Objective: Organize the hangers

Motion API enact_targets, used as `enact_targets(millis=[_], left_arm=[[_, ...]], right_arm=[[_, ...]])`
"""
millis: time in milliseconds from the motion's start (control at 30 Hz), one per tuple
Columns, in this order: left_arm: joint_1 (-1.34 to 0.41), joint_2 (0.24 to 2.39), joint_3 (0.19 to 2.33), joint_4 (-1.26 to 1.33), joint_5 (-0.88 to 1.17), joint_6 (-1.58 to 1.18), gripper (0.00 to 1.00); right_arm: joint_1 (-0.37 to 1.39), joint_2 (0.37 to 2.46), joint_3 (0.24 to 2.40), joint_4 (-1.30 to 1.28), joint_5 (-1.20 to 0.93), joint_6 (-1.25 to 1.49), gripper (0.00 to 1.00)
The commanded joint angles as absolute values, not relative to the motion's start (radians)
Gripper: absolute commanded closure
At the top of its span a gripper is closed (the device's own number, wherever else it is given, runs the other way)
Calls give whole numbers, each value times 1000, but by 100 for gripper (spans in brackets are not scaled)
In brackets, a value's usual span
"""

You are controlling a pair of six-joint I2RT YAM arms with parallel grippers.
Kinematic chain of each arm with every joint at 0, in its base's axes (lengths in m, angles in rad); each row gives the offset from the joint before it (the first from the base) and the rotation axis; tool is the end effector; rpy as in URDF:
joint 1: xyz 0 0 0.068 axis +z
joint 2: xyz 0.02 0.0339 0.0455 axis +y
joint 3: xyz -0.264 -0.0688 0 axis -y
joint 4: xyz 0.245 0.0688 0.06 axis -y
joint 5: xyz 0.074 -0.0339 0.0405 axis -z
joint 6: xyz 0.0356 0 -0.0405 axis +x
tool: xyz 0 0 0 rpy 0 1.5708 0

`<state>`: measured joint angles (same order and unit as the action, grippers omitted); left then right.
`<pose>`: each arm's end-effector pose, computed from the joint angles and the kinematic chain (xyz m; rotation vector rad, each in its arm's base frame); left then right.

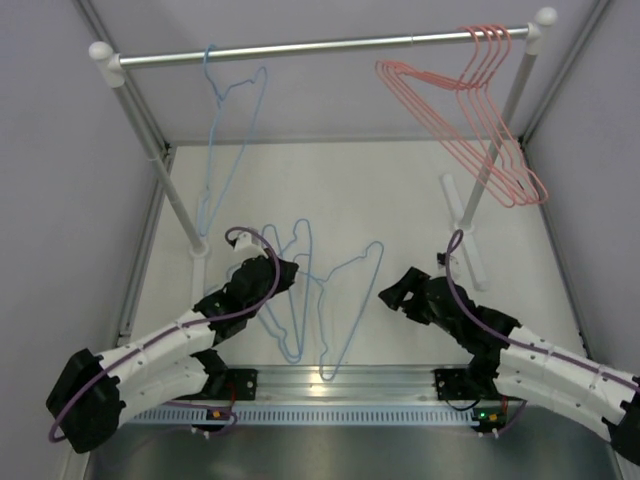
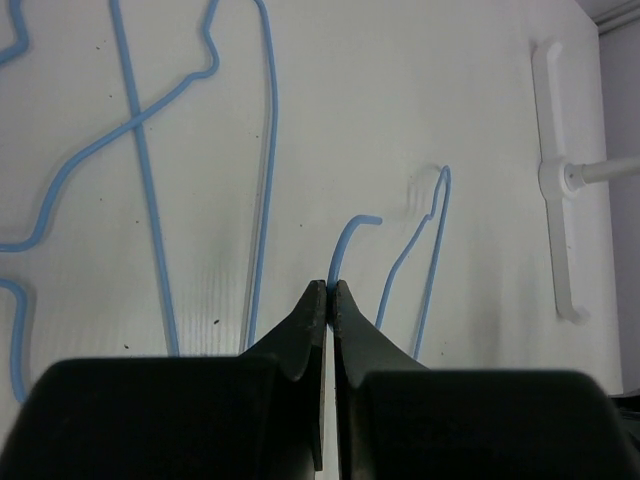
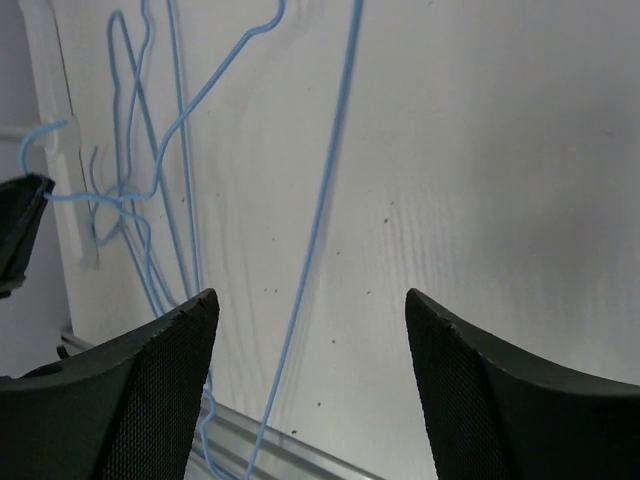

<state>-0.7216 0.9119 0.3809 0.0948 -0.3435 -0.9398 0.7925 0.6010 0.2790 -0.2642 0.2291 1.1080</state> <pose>0.1562 -0.1214 0.2045 -0.4467 2.0055 -0.7219 0.1070 0.0970 0.1820 0.4933 2.2123 0.8358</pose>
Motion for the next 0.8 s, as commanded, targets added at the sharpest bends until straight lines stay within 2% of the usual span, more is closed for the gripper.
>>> enact_targets(millis=[0,133,300,767], left_arm=[[-773,902,457,57,-414,-897,100],[-874,913,505,28,-481,-865,100],[-948,910,535,11,-540,-853,100],[-1072,919,566,17,-661,-821,100]], right_arm=[[931,719,458,-170,379,1078,27],[1035,833,563,-196,494,1065,27],[1049,929,629,-183,525,1097,28],[1048,1153,597,70,439,1322,30]])
